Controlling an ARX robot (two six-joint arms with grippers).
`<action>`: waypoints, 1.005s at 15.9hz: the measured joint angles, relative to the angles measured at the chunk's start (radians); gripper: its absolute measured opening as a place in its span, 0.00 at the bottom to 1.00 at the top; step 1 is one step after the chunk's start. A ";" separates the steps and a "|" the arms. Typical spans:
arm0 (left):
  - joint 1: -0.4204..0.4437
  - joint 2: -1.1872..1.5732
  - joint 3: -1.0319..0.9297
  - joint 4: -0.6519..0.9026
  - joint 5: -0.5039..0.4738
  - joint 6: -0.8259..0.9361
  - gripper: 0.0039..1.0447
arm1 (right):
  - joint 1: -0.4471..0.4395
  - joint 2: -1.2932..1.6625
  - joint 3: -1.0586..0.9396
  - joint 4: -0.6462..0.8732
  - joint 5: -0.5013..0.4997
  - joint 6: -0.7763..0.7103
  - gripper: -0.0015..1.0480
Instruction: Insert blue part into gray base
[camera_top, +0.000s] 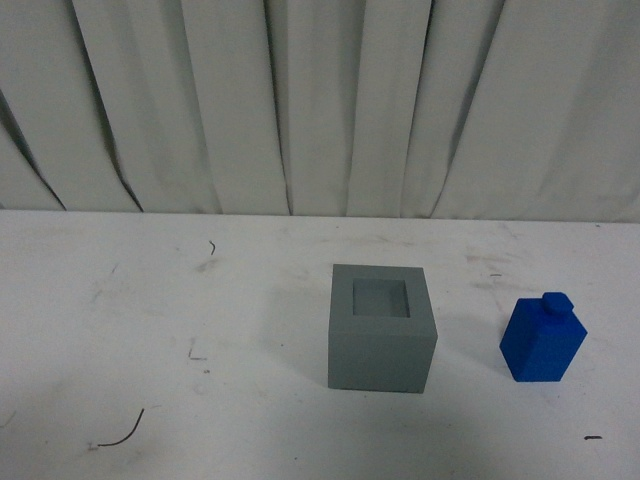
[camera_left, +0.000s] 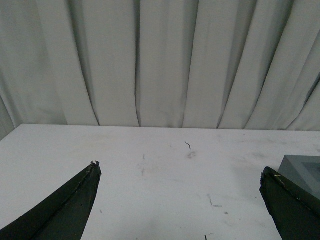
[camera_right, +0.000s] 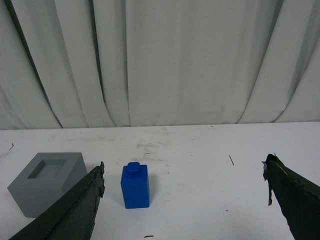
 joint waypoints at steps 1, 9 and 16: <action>0.000 0.000 0.000 0.000 0.000 0.000 0.94 | 0.000 0.000 0.000 0.000 0.000 0.000 0.94; 0.000 0.000 0.000 0.000 0.000 0.000 0.94 | 0.000 0.000 0.000 0.000 0.000 0.000 0.94; 0.000 0.000 0.000 0.000 0.000 0.000 0.94 | 0.000 0.000 0.000 0.000 0.000 0.000 0.94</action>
